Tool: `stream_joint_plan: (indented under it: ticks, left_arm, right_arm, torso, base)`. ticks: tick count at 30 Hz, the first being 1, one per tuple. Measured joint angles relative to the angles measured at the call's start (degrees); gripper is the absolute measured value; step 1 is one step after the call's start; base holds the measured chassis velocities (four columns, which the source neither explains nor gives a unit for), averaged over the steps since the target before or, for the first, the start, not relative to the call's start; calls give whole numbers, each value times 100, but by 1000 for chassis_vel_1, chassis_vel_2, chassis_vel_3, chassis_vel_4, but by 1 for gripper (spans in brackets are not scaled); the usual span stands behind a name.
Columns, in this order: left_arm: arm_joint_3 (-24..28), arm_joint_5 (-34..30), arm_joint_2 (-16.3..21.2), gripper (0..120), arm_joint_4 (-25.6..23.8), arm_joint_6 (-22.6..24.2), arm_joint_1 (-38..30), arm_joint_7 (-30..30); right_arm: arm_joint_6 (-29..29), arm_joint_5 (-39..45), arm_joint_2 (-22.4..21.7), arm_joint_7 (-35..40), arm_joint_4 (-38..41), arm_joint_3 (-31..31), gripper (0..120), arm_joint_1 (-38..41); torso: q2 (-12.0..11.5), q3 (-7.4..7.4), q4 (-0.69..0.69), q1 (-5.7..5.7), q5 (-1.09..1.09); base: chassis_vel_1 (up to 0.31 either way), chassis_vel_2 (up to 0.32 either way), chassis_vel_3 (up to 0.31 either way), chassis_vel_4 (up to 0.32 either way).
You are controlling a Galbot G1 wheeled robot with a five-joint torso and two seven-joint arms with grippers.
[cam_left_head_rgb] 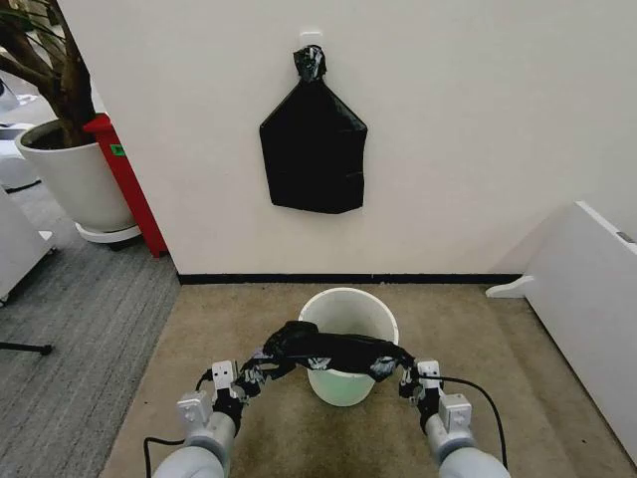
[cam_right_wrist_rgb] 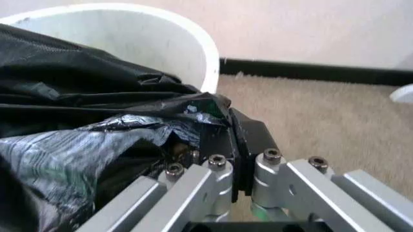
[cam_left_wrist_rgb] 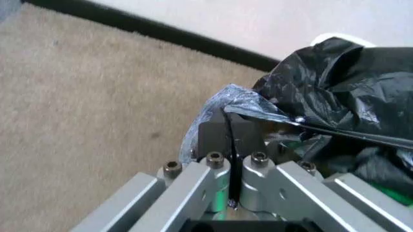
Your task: Place the garbage bag over the trash bin.
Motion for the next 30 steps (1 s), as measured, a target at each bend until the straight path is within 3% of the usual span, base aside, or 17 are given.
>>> stream_joint_plan:
  ticks: [18, 30]
  left_arm:
    - [19, 64, -346, 0, 682, -875, -470, 493]
    - [56, 151, -586, 0, 1130, -1114, -734, 682]
  right_arm:
    - [194, -175, 139, -128, -316, 3, 0, 386]
    - [257, -367, 210, -161, -412, 62, 0, 467]
  torso:
    - [-1, 0, 0, 0, 0]
    - [-1, 0, 0, 0, 0]
  base:
    - [0, 0, 0, 0]
    - [0, 0, 0, 0]
